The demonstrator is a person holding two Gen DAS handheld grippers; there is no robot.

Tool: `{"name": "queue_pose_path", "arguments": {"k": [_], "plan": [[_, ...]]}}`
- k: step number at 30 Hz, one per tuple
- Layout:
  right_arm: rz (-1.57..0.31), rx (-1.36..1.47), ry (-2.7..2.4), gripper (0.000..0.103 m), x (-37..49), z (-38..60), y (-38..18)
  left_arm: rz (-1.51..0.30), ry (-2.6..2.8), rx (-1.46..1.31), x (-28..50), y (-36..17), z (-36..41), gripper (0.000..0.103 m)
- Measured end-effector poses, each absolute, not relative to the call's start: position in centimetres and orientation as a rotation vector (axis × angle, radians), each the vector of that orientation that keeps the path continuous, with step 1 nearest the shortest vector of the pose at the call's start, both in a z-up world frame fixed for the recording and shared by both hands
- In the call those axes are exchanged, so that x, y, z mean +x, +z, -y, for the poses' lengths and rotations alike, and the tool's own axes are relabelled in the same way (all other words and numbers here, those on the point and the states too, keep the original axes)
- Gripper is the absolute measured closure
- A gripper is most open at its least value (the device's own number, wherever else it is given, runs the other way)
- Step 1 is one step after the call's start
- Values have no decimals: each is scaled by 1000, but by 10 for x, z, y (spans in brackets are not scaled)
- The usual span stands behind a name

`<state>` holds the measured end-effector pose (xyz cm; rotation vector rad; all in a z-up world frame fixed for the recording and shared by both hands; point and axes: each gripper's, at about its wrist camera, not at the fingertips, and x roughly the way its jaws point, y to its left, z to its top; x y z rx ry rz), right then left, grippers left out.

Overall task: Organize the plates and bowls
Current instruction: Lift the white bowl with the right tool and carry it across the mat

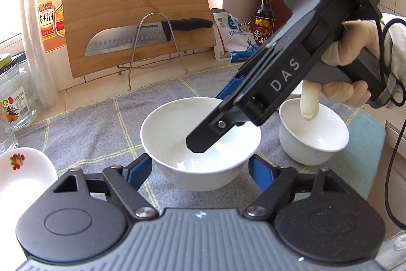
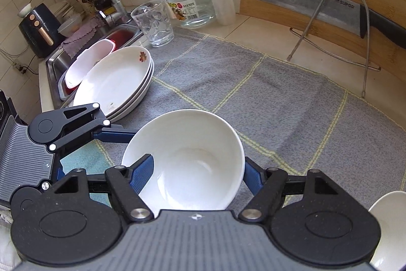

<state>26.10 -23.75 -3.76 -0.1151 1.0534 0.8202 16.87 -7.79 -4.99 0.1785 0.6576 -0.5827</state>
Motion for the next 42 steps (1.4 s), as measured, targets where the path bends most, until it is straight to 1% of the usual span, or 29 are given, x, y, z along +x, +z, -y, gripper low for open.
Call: {"name": "queue_pose_path", "arguments": {"k": [17,24,39,42], "plan": [[-1123,-85,796,24,212,219,-52,-726,-679,220,132,-56,51,20],[-1149,-58,771,24,207,224,-58,-743,-713,218,129,-57,51,20],[-1133,-40,743,24,203,227,-56,-747,-757,236,134,-62,50,20],[-1128,-23,743,21,202,228,-57,-749,-767,233,134,-63,49,18]]}}
